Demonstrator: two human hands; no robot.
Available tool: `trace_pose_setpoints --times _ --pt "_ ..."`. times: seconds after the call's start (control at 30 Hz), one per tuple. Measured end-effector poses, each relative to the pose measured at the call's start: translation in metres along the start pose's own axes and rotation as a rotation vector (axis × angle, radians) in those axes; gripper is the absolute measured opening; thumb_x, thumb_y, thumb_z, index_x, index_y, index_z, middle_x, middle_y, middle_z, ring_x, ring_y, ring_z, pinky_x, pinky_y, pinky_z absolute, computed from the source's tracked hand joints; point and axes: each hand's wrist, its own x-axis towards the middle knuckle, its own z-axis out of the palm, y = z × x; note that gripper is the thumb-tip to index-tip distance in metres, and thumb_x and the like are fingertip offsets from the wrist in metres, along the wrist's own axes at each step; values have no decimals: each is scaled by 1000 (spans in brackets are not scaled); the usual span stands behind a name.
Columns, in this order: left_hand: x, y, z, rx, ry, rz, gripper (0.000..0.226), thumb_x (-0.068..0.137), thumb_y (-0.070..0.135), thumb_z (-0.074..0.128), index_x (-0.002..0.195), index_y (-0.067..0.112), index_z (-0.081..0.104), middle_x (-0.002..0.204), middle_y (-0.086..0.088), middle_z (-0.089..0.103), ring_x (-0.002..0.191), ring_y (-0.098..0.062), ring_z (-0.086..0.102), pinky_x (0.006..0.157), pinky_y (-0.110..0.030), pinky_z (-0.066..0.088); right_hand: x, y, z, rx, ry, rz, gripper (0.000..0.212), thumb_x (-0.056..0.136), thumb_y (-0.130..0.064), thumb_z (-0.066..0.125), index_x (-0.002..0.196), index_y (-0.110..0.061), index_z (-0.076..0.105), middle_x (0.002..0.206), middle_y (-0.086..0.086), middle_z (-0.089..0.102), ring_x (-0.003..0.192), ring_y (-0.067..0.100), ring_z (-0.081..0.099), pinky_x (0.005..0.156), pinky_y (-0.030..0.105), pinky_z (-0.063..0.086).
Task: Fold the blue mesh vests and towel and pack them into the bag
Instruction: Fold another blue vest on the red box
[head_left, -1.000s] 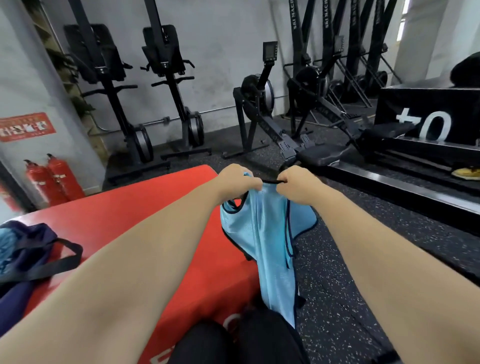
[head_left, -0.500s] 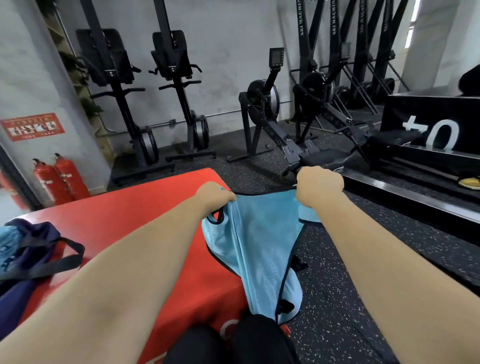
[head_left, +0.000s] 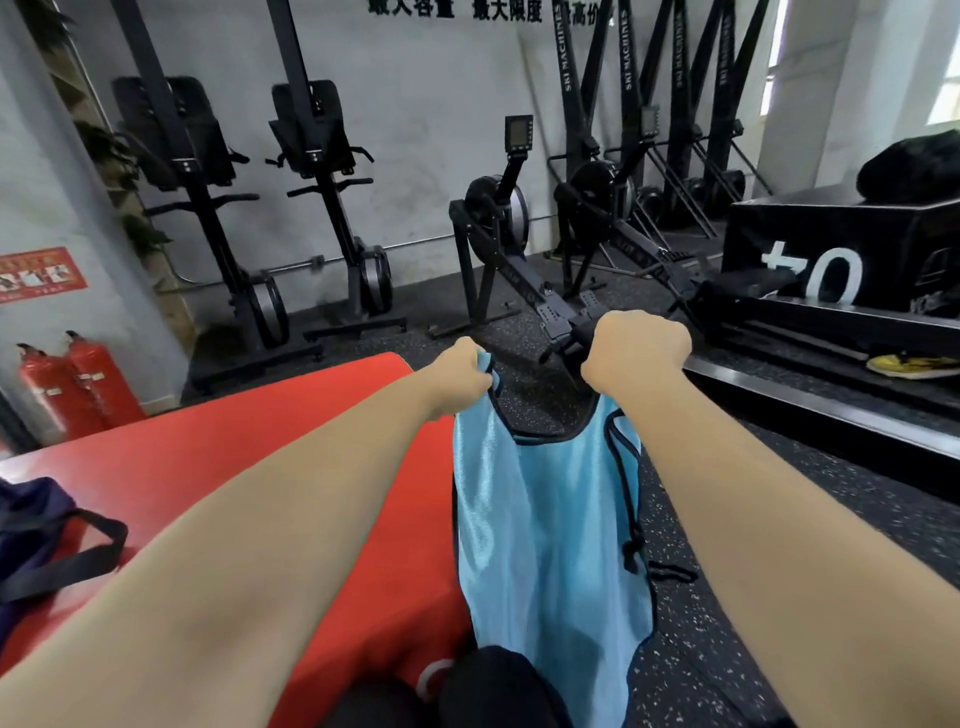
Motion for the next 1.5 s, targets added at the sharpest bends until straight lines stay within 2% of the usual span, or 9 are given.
trace_pose_setpoints --times 0.07,0.17,0.37,0.57,0.73,0.9,1.1,1.23,1.5 --pt "5 3 4 194 50 54 6 99 10 44 97 5 43 103 -27 53 80 -37 50 61 -40 34 1 6 0 -3 12 11 10 87 -17 59 85 -16 49 81 1 50 83 25 60 65 29 34" --pt "13 9 9 295 76 149 11 100 16 49 93 9 43 107 -21 56 76 -25 46 64 -33 33 5 16 2 28 45 64 11 87 -19 60 86 -16 49 80 2 50 80 27 57 66 29 36" --pt "42 27 22 -28 36 174 30 97 16 56 75 19 36 79 -6 55 61 -13 39 51 -23 33 30 33 12 110 181 152 14 90 -19 60 85 -16 47 83 5 55 86 32 62 66 31 38" --pt "82 30 46 8 -133 9 18 88 10 53 84 19 38 83 0 39 68 -13 33 59 -31 27 60 40 46 49 85 163 13 88 -12 60 101 -14 64 99 7 67 93 31 66 67 30 37" --pt "116 26 64 35 -80 40 26 85 -6 35 82 19 37 77 -1 38 64 -13 30 52 -28 24 88 53 75 74 79 201 18 89 -9 59 106 -12 65 107 10 68 101 33 65 69 30 37" --pt "158 21 75 55 -70 127 41 89 -7 32 116 16 54 82 -2 46 59 -14 38 42 -17 30 111 65 103 137 234 236 14 93 -11 49 105 -10 57 110 13 64 104 35 59 75 35 33" --pt "191 -11 82 273 -46 114 20 95 6 44 86 15 58 89 -12 51 64 -18 44 51 -26 34 126 69 135 191 159 265 16 97 -13 46 108 -10 57 112 13 63 104 34 60 74 35 36" --pt "198 -24 75 570 62 60 24 94 17 50 104 28 68 114 -13 42 111 -34 46 90 -44 49 129 71 141 240 171 313 21 103 -20 40 108 -9 57 109 15 65 102 36 62 69 32 33" --pt "194 -26 67 806 235 -81 8 84 8 53 78 14 56 97 -9 65 90 -32 63 71 -33 45 137 66 139 173 182 326 19 100 -22 47 103 -11 62 104 12 66 95 34 63 65 32 33"
